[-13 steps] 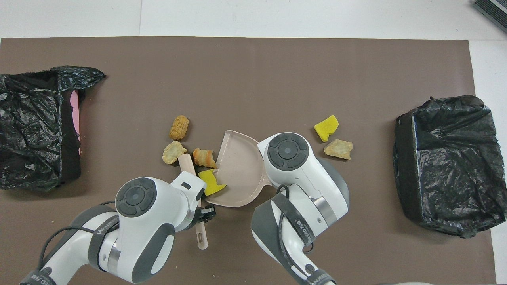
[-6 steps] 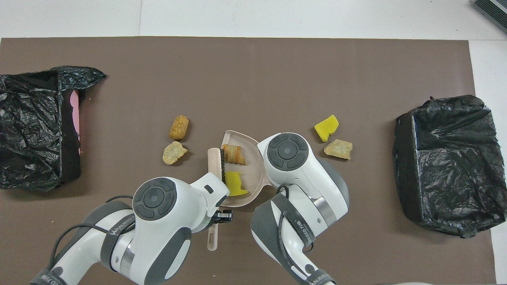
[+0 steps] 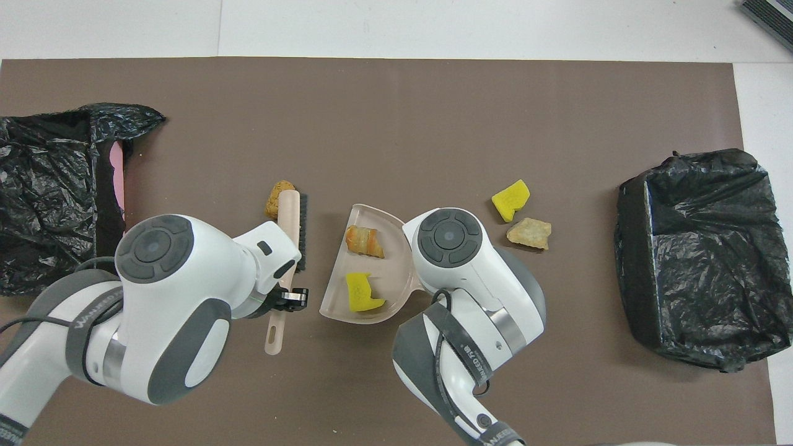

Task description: Sweep and dump trash in bin

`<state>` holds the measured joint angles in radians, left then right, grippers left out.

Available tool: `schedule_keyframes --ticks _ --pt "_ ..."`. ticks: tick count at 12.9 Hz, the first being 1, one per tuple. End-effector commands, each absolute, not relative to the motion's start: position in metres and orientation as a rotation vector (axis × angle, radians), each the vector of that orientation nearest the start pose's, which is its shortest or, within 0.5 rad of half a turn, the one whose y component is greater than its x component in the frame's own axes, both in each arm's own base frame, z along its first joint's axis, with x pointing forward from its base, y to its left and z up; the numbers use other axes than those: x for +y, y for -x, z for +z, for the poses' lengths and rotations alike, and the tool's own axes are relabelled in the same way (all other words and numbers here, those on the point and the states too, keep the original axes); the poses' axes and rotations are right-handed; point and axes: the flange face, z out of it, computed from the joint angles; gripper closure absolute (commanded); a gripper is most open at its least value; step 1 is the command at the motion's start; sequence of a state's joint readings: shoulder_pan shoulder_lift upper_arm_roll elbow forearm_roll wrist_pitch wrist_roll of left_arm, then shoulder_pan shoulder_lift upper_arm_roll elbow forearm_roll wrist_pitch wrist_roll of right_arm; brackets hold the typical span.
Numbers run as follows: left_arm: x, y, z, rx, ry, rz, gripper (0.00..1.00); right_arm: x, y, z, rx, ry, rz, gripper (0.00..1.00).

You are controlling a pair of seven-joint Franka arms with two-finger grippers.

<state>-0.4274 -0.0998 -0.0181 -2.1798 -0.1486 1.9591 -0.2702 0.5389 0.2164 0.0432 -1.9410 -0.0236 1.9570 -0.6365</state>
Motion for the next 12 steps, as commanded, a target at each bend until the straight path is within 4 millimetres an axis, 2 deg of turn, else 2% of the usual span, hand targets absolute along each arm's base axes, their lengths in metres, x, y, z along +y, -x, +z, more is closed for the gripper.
schedule_keyframes --ticks 1,2,5,8,10,12 --pt "-0.193 -0.476 0.423 0.273 3.135 0.191 1.0 0.316 -0.477 0.363 -1.753 2.59 0.356 1.0" --pt "-0.176 -0.488 0.423 0.297 3.13 0.169 1.0 0.317 -0.476 0.362 -1.751 2.588 0.353 1.0" --pt "-0.156 -0.515 0.408 0.342 3.093 0.116 1.0 0.319 -0.478 0.363 -1.751 2.592 0.325 1.0" --pt "-0.135 -0.531 0.386 0.489 3.019 0.091 1.0 0.326 -0.473 0.364 -1.729 2.612 0.322 1.0" --pt "-0.126 -0.537 0.37 0.567 2.969 0.107 1.0 0.329 -0.473 0.364 -1.722 2.619 0.308 1.0" --pt "-0.132 -0.537 0.353 0.604 2.95 0.147 1.0 0.33 -0.473 0.364 -1.72 2.621 0.303 1.0"
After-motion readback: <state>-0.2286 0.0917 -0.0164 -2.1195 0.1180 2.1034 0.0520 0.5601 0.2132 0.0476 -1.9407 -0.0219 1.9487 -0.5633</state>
